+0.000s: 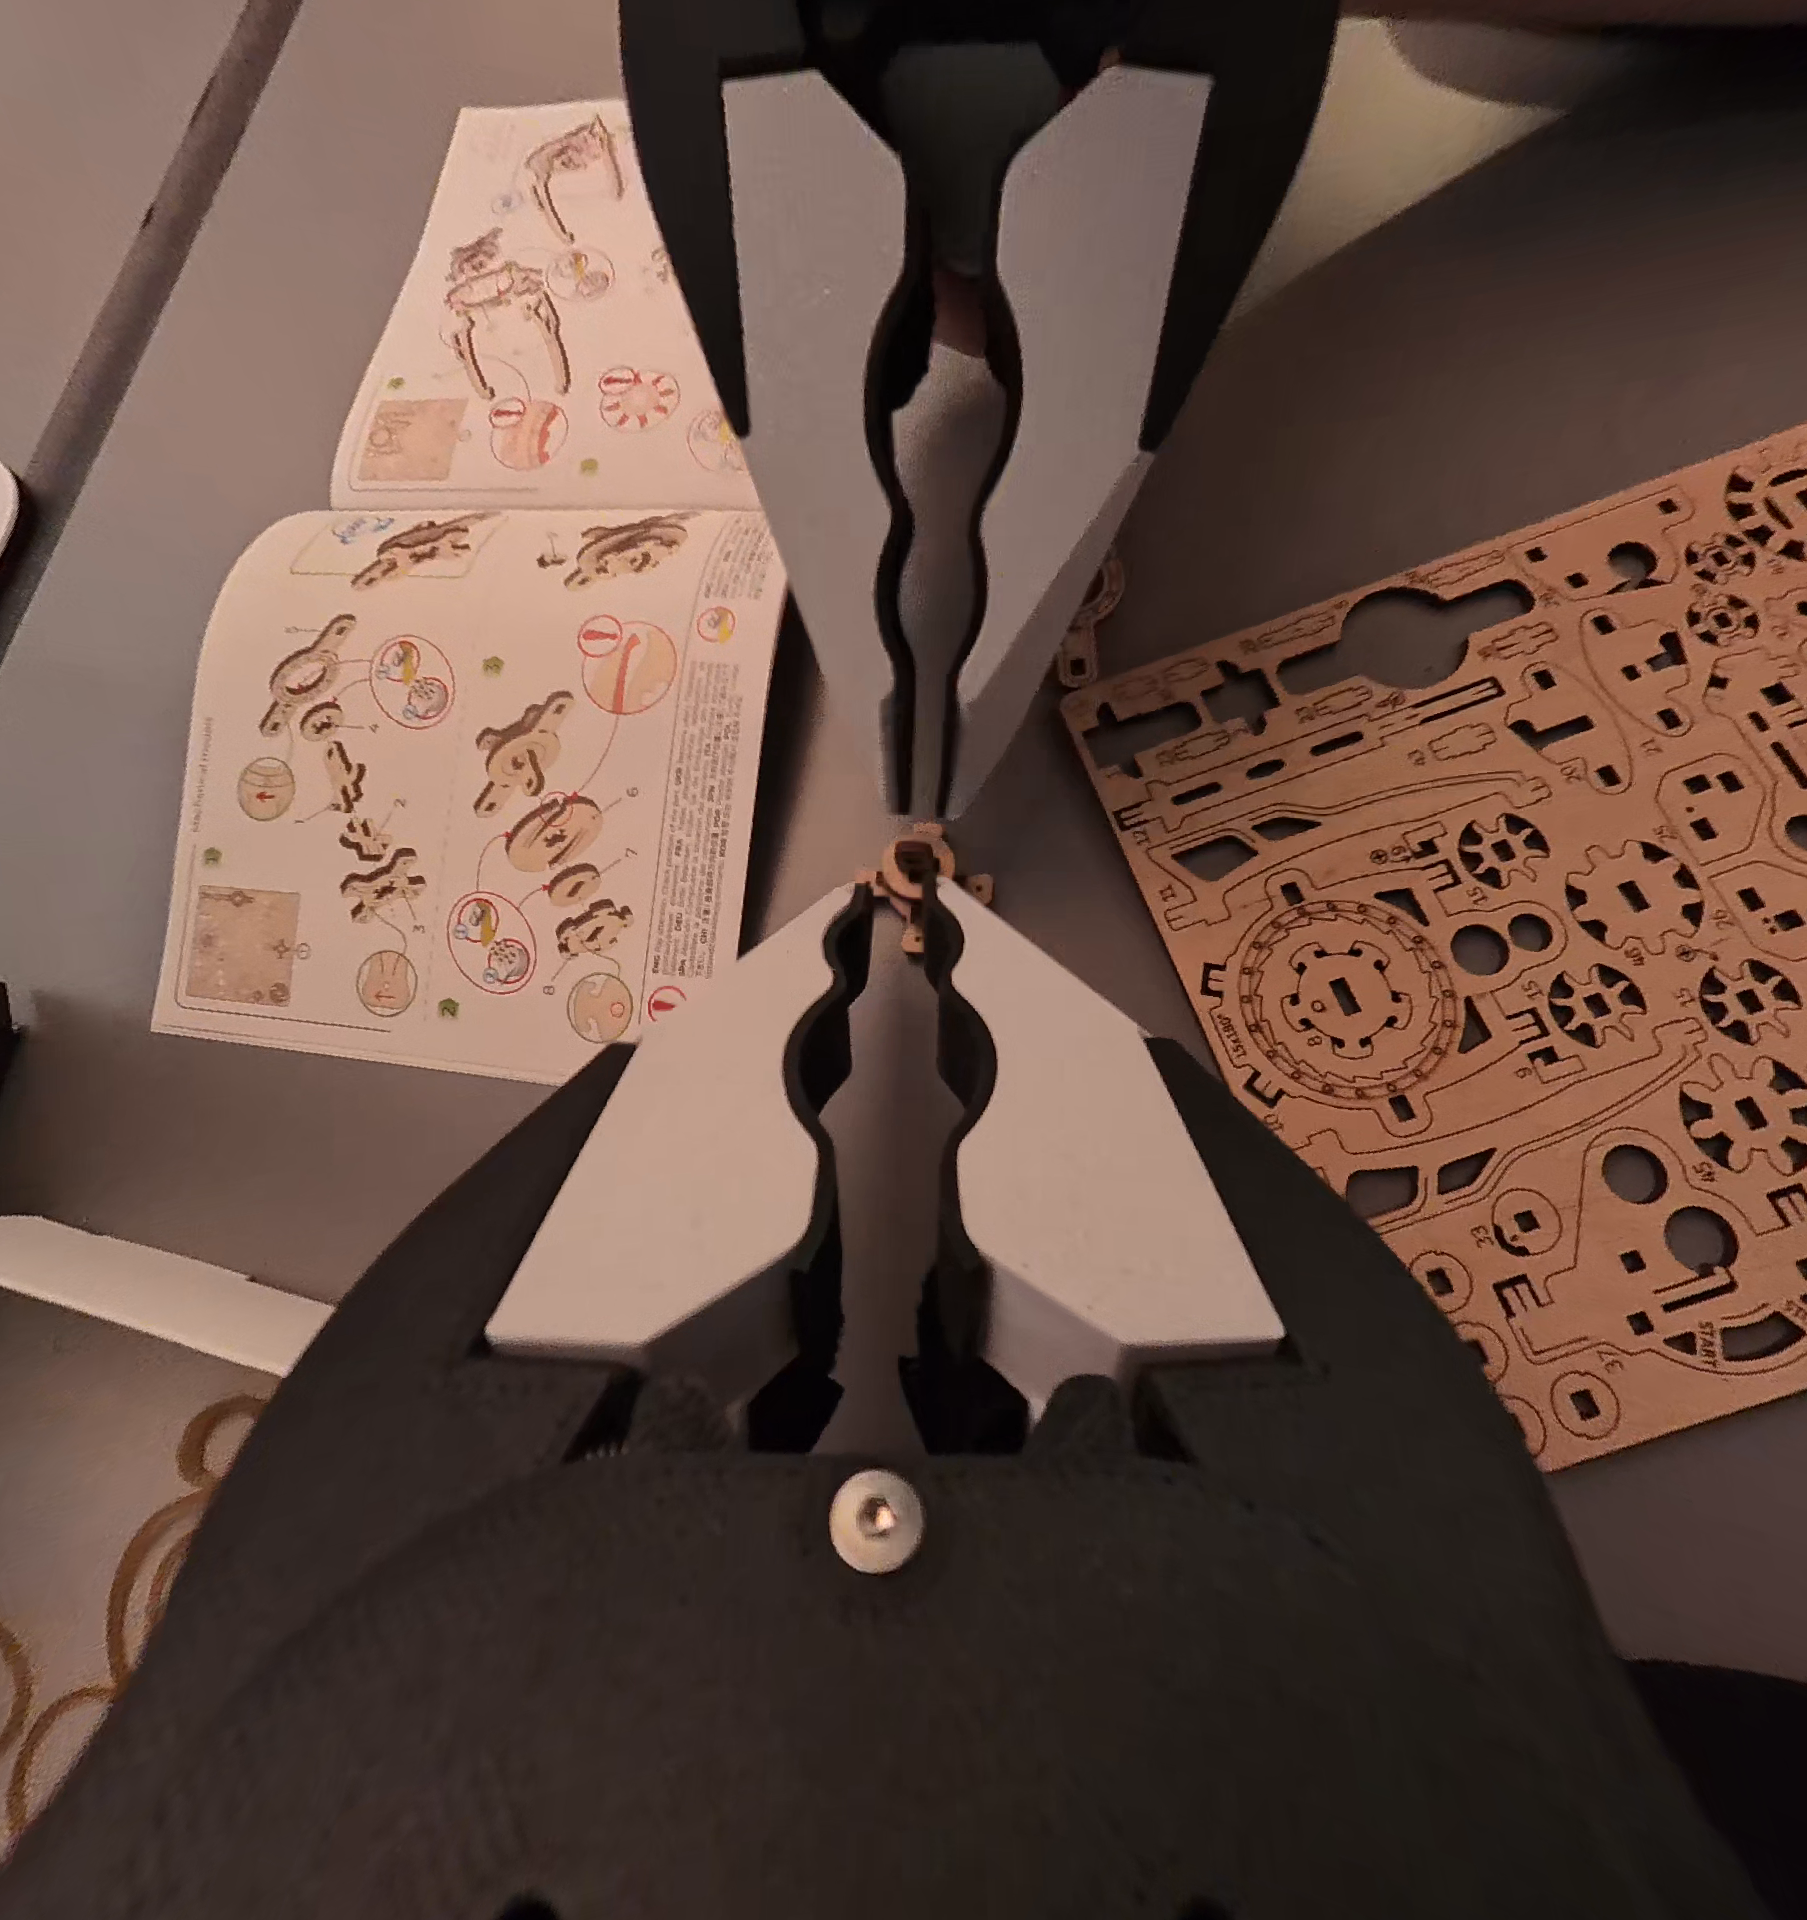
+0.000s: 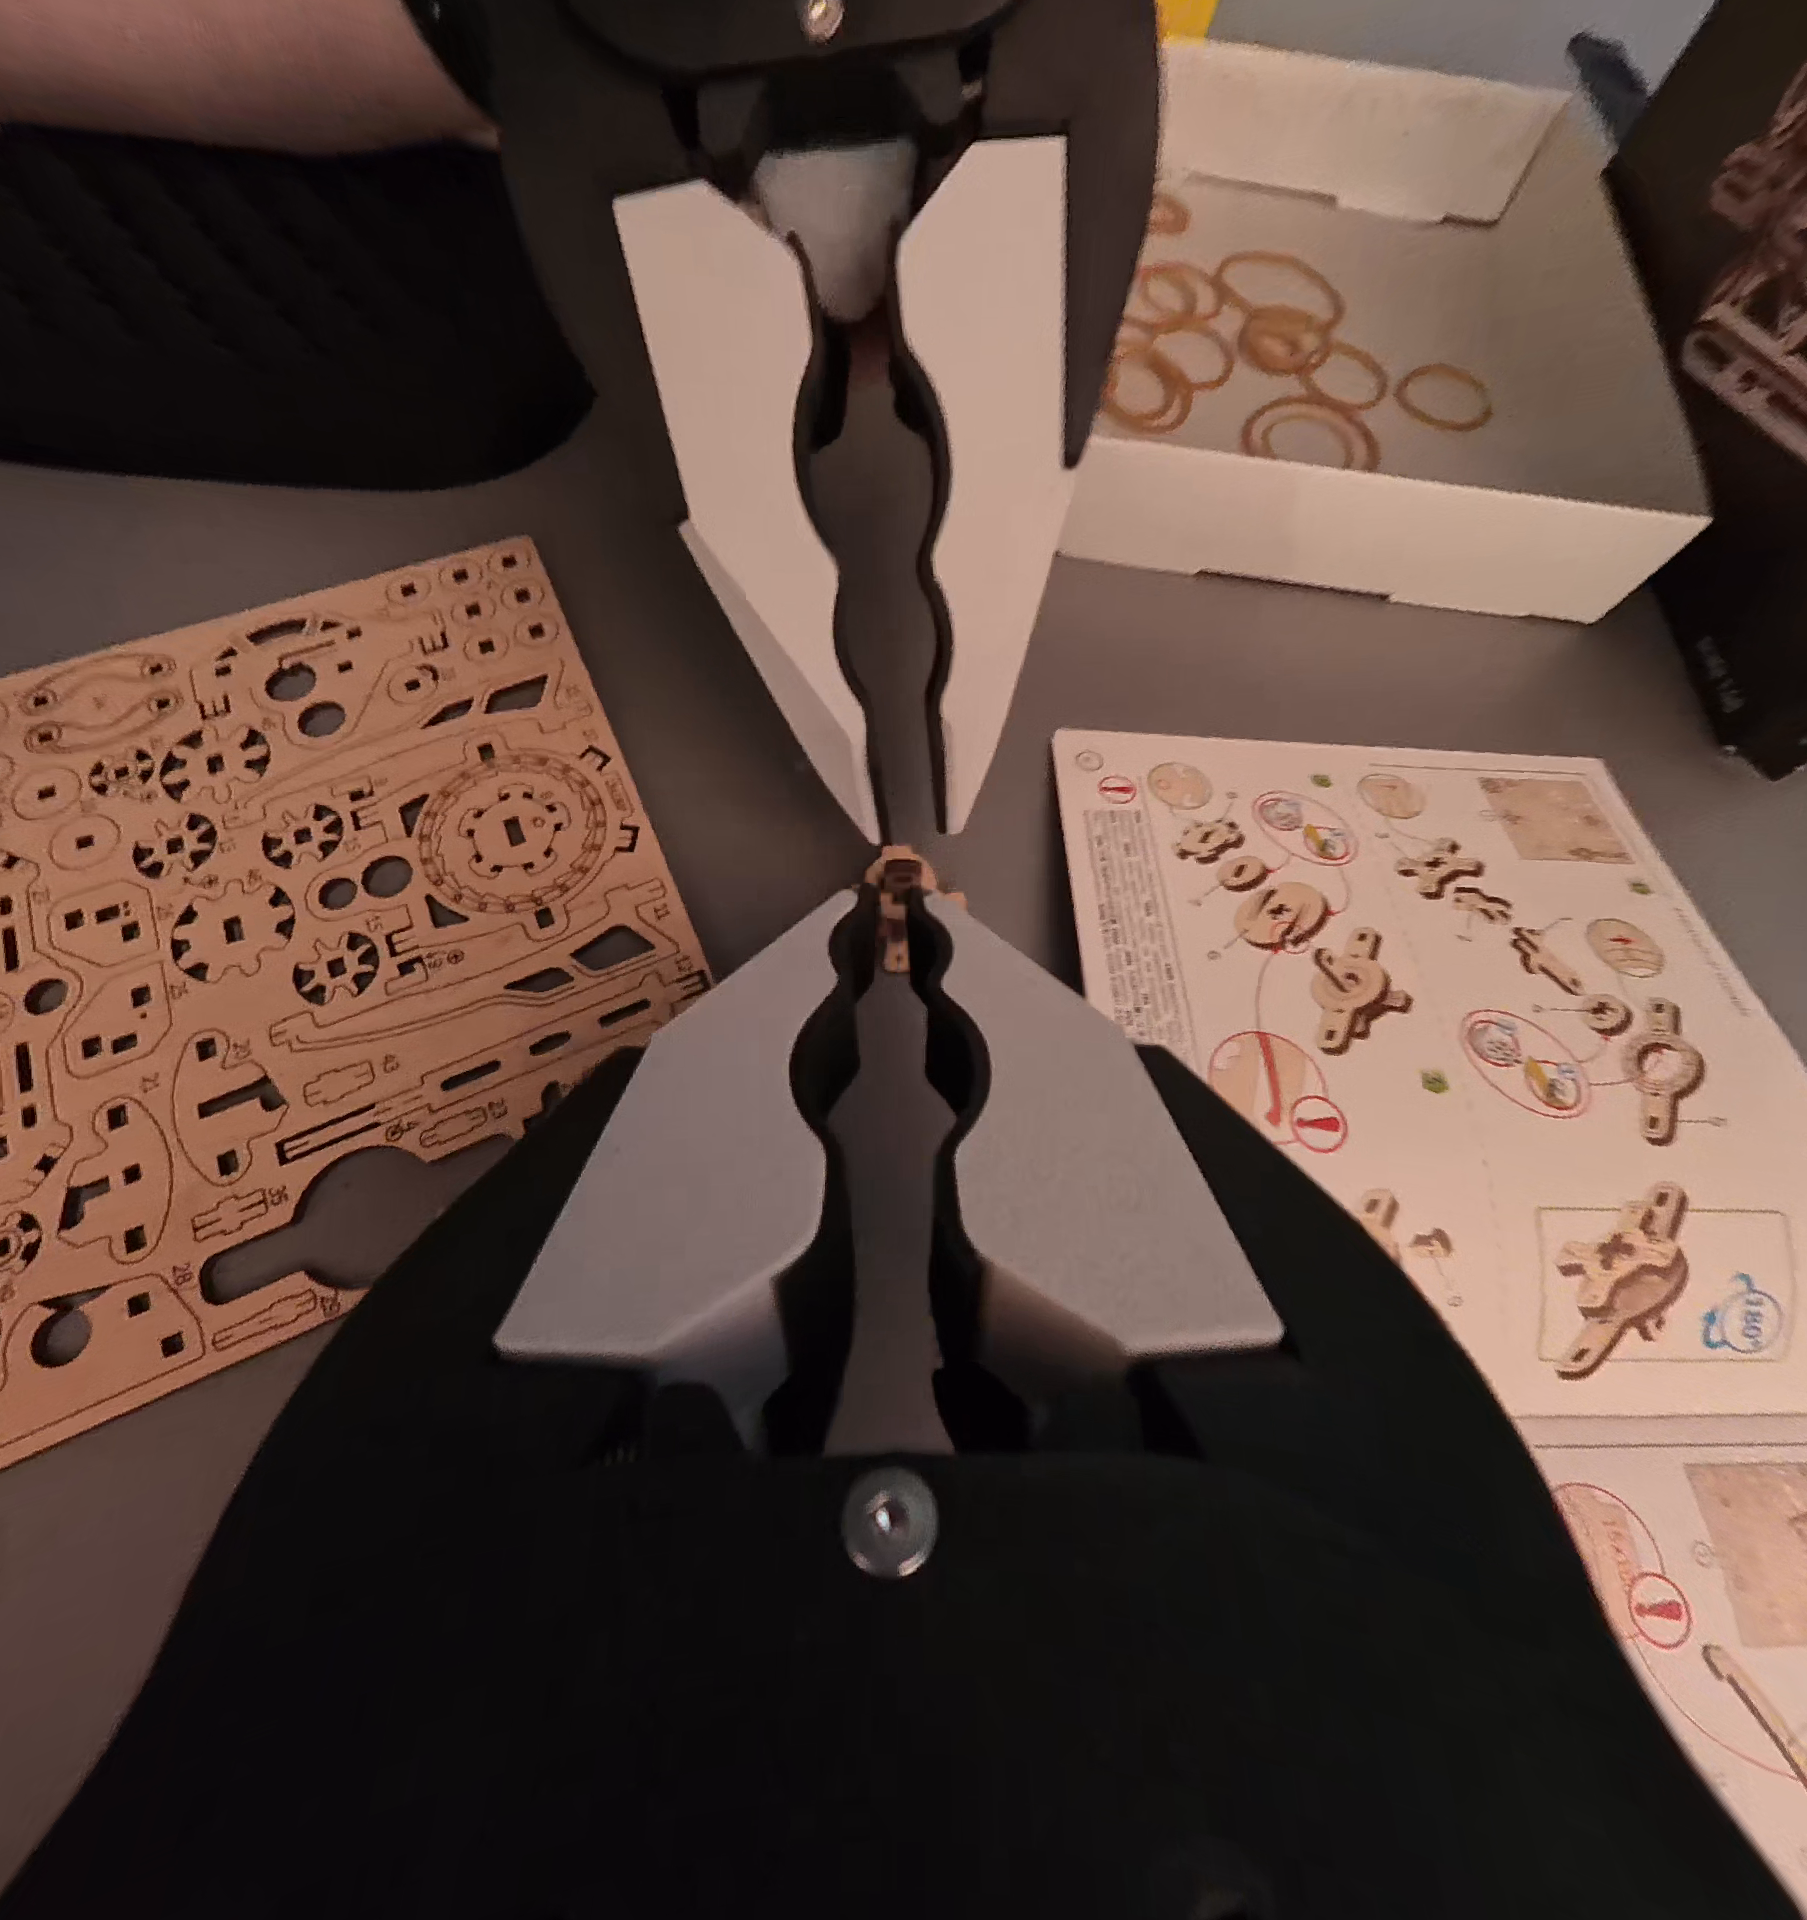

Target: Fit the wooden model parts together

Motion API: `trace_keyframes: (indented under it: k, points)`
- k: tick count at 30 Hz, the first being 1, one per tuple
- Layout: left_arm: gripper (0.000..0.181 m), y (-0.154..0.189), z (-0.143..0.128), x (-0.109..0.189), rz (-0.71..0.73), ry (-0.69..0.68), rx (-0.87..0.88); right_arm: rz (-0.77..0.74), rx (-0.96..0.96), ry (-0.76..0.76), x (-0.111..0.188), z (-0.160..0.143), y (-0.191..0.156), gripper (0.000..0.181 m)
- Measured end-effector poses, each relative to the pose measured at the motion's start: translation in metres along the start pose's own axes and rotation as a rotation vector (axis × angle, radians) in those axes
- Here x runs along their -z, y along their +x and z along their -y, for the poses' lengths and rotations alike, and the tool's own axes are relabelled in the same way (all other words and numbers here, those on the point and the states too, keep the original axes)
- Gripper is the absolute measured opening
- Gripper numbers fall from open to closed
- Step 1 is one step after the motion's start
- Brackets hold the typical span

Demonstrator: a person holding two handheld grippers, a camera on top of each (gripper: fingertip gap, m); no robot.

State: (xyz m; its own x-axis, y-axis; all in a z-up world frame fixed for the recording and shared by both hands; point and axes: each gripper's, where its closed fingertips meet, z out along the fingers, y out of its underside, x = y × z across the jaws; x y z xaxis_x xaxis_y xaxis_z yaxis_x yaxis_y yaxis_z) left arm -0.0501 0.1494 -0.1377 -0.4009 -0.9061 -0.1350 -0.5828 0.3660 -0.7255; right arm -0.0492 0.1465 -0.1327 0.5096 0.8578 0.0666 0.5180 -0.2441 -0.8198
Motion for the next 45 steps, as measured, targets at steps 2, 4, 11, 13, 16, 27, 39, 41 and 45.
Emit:
trace_keyframes:
  k: [2,4,11,13,16,27,39,41,45]
  points:
    - [0.006,-0.001,0.001,0.001,0.001,0.016,-0.010,-0.019,-0.009,0.029,0.001,0.003,0.005,0.008]
    - [0.005,0.000,0.001,0.000,-0.002,0.022,-0.023,-0.021,0.001,0.032,0.000,0.002,0.005,0.009]
    - [0.004,0.003,-0.001,-0.003,-0.017,0.030,-0.037,0.001,0.002,0.017,-0.009,-0.001,0.000,0.011]
    - [0.004,0.003,0.000,-0.003,-0.014,0.036,-0.035,-0.002,0.006,0.017,-0.010,-0.001,0.000,0.012]
    - [0.004,0.002,0.002,-0.002,-0.012,0.045,-0.035,-0.004,-0.006,0.020,-0.009,-0.001,0.001,0.011]
    - [0.000,0.002,0.001,-0.004,-0.010,0.052,-0.022,0.007,-0.024,0.027,-0.010,-0.001,0.000,0.011]
    - [0.000,0.003,0.001,-0.005,0.010,0.037,-0.027,0.007,-0.051,-0.033,-0.010,-0.003,0.000,0.011]
    - [0.000,0.003,0.000,-0.005,0.010,0.039,-0.026,0.010,-0.057,-0.035,-0.010,-0.003,-0.001,0.011]
    - [0.000,0.003,0.000,-0.005,0.015,0.036,-0.028,0.018,-0.059,-0.033,-0.010,-0.003,-0.001,0.011]
